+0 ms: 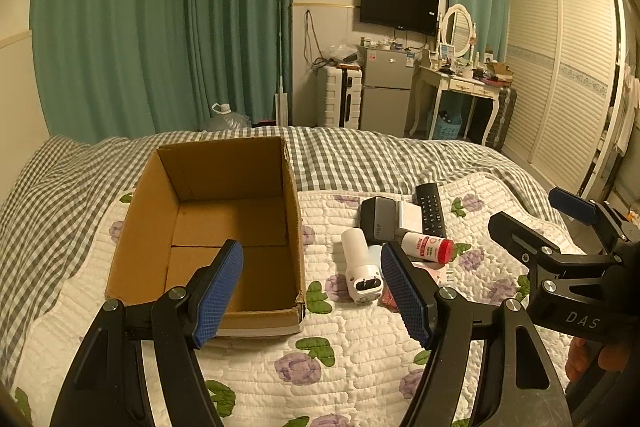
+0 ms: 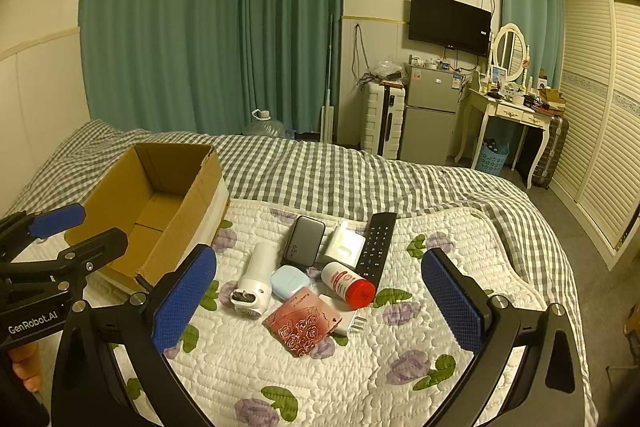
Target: Organize rigid objects
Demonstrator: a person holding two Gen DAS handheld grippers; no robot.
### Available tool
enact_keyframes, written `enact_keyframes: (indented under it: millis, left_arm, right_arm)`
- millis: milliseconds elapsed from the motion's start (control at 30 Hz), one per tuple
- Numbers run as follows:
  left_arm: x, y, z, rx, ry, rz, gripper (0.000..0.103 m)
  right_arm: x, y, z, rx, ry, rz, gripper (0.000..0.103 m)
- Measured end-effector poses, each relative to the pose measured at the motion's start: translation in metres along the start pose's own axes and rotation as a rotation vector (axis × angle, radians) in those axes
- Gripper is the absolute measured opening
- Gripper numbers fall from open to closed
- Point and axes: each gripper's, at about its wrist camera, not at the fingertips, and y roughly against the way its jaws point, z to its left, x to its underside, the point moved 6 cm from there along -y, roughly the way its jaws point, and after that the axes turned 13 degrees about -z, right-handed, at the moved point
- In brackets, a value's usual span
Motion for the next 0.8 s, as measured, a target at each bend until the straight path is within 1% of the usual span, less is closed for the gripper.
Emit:
enact_keyframes:
  millis: [400, 800]
  left_arm:
    - [0.0010, -0.0010, 0.0017, -0.017, -0.005, 0.003, 0.074]
    - [0.0013, -0.0008, 0.0015, -0.019, -0.007, 0.003, 0.074]
  right_arm:
    - [0.0017, -0.0030, -0.0019, -0.001, 0.000, 0.001, 0.103]
    - [0.0024, -0.0026, -0.0021, -0.002, 0.002, 0.004, 0.103]
